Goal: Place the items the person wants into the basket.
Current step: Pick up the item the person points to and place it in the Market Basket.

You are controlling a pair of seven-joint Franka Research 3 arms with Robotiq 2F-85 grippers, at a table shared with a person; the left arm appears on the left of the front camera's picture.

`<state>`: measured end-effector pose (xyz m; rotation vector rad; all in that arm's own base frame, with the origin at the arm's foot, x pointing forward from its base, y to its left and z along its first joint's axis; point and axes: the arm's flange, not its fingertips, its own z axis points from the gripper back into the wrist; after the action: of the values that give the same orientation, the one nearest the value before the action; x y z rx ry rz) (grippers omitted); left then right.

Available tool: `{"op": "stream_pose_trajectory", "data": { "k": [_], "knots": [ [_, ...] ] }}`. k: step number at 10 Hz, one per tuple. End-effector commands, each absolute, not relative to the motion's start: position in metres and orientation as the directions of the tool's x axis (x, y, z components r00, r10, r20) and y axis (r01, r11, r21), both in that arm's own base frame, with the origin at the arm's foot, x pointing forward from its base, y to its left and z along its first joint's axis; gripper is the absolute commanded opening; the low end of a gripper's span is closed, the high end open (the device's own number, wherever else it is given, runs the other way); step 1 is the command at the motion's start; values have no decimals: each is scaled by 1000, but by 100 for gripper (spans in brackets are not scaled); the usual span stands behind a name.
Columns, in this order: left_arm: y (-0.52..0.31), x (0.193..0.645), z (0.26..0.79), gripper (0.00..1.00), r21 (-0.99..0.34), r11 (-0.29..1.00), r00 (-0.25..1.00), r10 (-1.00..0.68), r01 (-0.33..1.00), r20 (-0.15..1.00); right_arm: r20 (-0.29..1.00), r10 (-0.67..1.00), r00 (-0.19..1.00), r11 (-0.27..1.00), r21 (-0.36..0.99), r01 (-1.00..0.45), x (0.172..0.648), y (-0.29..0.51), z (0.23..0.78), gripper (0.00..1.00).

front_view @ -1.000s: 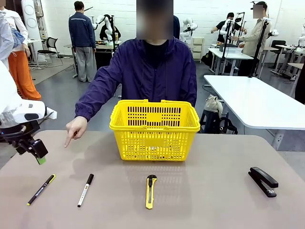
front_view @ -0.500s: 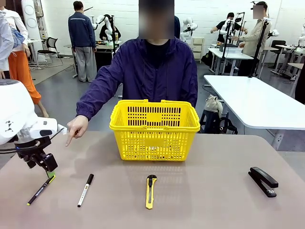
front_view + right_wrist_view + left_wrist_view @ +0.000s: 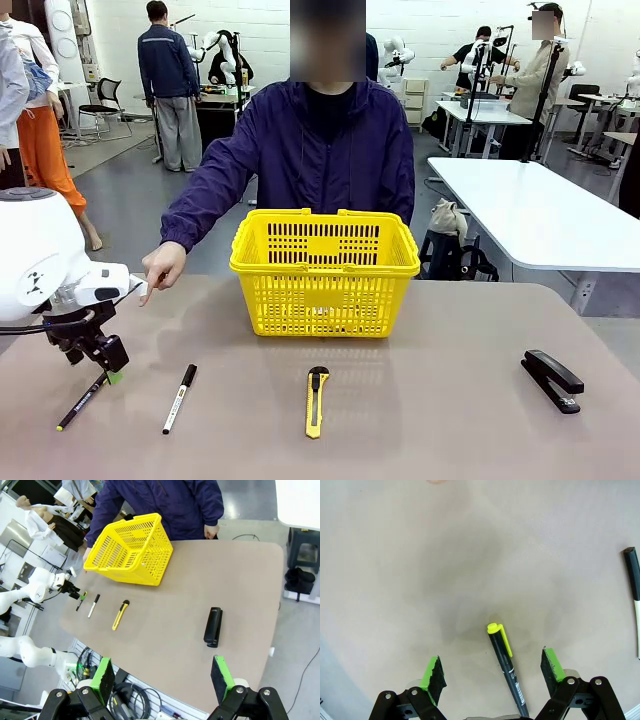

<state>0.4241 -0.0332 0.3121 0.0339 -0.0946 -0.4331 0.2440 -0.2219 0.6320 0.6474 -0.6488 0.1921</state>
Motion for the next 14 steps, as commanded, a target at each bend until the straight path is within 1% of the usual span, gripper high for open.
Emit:
{"op": "stream_pose_trajectory", "data": {
  "k": [1,4,8,9,10,11,12,14],
  "knots": [
    [-41,422,305,100,51,915,912,-404,401,73,629,-28,777,774,505,-381,244,-221,631,100],
    [-46,413,303,100,71,911,909,-411,407,71,629,-28,777,774,505,-381,244,-221,631,100],
    [-46,414,304,100,73,919,918,-393,389,59,629,-28,777,774,505,-381,244,-221,631,100],
    [-45,414,304,77,74,918,917,-395,390,62,629,-28,777,774,505,-381,244,-221,631,100],
    [-45,413,304,43,71,916,915,-399,395,55,629,-28,777,774,505,-381,244,-221,631,100],
    [-45,413,304,19,69,915,915,-400,397,47,629,-28,777,774,505,-381,244,-221,631,100],
    [-44,413,305,0,69,916,917,-397,394,39,629,-28,777,774,505,-381,244,-221,631,100],
    [-43,412,306,0,83,917,919,-394,390,28,629,-28,777,774,505,-381,244,-221,631,100]
  ]
}}
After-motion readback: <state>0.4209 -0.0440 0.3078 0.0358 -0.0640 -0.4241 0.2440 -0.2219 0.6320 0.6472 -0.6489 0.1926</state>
